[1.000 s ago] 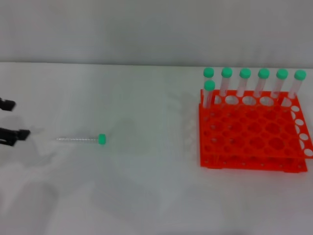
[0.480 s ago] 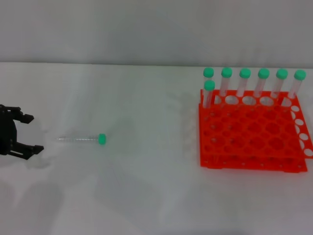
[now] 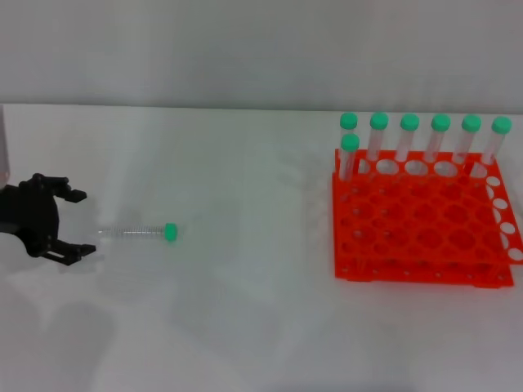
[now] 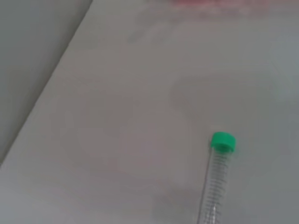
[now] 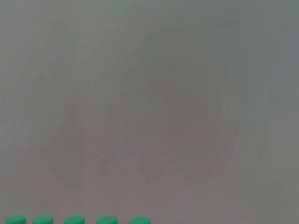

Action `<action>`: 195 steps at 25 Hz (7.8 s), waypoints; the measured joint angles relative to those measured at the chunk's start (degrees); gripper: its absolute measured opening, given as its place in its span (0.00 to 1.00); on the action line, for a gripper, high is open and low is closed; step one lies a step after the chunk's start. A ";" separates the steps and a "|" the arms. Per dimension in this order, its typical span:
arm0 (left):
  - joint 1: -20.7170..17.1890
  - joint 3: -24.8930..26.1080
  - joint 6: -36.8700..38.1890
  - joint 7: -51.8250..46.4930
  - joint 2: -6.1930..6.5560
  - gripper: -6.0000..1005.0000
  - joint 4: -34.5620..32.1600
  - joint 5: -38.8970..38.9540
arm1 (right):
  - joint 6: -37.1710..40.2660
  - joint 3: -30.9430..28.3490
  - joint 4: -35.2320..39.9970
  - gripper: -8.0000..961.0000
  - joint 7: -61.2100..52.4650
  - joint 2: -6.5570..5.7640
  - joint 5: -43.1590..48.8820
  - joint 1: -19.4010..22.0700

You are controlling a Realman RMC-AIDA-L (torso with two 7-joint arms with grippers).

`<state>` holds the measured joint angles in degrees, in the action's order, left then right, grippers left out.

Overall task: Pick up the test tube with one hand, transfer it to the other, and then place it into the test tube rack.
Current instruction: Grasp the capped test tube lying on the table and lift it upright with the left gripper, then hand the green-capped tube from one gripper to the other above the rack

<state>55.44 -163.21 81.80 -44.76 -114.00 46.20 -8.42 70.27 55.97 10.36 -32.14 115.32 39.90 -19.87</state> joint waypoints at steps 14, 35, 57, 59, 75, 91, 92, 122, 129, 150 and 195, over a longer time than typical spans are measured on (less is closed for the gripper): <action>-0.27 -0.01 -1.11 3.79 -0.53 0.86 -3.37 1.30 | -5.00 0.00 0.00 0.84 -0.48 0.08 -0.43 -2.45; -3.29 0.09 -10.81 8.04 -0.99 0.46 -9.09 4.65 | -6.02 0.10 0.01 0.83 -0.89 0.07 -0.62 -2.54; -4.40 0.07 -14.33 11.09 -0.71 0.43 -14.00 6.29 | -7.23 -0.08 0.01 0.81 -1.34 0.16 -0.71 -3.24; -4.50 0.07 -14.33 11.11 -0.69 0.41 -14.31 6.30 | -7.23 -0.08 0.01 0.81 -1.45 0.16 -0.71 -3.24; -3.99 0.06 -7.24 11.10 -2.29 0.21 -3.22 20.19 | -7.15 0.53 0.01 0.80 -1.97 0.21 -0.49 -3.87; -5.09 0.08 12.97 2.10 -4.60 0.20 -10.48 37.72 | 5.01 14.58 5.86 0.79 -7.24 -0.29 -0.16 -1.65; -4.61 0.08 13.06 1.03 -4.62 0.20 -12.11 37.29 | 5.69 15.42 6.30 0.79 -7.57 -0.31 -0.13 -1.34; 9.79 0.08 1.07 -32.56 -4.86 0.20 -26.75 12.50 | 11.94 19.96 6.83 0.77 -33.52 -3.84 16.09 -7.07; 10.03 0.08 -0.50 -31.28 -4.98 0.20 -29.03 11.99 | 10.43 21.56 6.78 0.77 -35.14 -3.03 16.24 -9.29; 9.54 0.08 -1.03 -28.06 -5.00 0.20 -30.29 12.01 | 9.07 21.50 7.27 0.66 -35.38 -1.50 16.44 -9.54; 9.15 0.08 -2.57 -25.31 -5.01 0.20 -31.50 12.04 | 8.03 20.87 7.39 0.25 -34.61 -0.51 16.60 -11.28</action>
<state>64.59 -163.12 79.23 -70.07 -119.01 14.70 3.63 78.29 76.84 17.76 -66.75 114.81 56.50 -31.15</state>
